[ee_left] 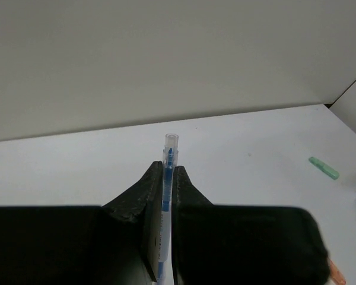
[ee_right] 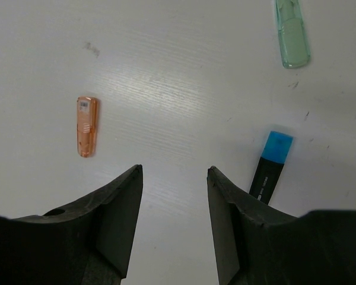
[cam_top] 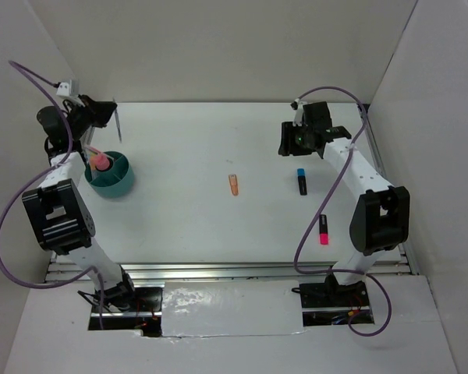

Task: Sort the stationery into containers
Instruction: Place the pen in the storage box.

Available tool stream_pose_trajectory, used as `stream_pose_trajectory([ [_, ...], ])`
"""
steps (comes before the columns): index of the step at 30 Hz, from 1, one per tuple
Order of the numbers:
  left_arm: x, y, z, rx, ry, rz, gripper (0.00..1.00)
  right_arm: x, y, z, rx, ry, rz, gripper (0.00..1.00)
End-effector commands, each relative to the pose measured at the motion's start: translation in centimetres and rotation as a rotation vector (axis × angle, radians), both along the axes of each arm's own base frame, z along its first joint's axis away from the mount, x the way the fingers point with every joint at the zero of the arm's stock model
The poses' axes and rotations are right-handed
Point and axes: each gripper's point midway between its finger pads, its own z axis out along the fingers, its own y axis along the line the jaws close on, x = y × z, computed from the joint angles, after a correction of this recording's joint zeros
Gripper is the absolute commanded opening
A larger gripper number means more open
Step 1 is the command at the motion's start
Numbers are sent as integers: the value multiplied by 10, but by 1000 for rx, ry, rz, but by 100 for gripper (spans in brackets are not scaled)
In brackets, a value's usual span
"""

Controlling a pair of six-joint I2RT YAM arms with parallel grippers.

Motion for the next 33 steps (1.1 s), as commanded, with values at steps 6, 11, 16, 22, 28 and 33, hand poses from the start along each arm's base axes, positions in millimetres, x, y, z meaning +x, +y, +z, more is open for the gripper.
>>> stream_pose_trajectory([
  [6,-18,27,11,94,-185,-30,0,4,13,20,-47,-77,49,55],
  [11,-21,40,-7,137,-195,5,0,5,16,22,-68,-87,58,55],
  [16,-28,44,-19,184,-194,-6,0,7,16,23,-81,-96,58,55],
  [22,-34,40,-38,209,-173,-38,0,8,17,24,-90,-103,61,55],
  [28,-37,41,-55,232,-154,-60,4,6,15,23,-98,-106,57,55],
  [33,-39,41,-67,242,-138,-76,16,3,13,22,-101,-106,52,55],
])
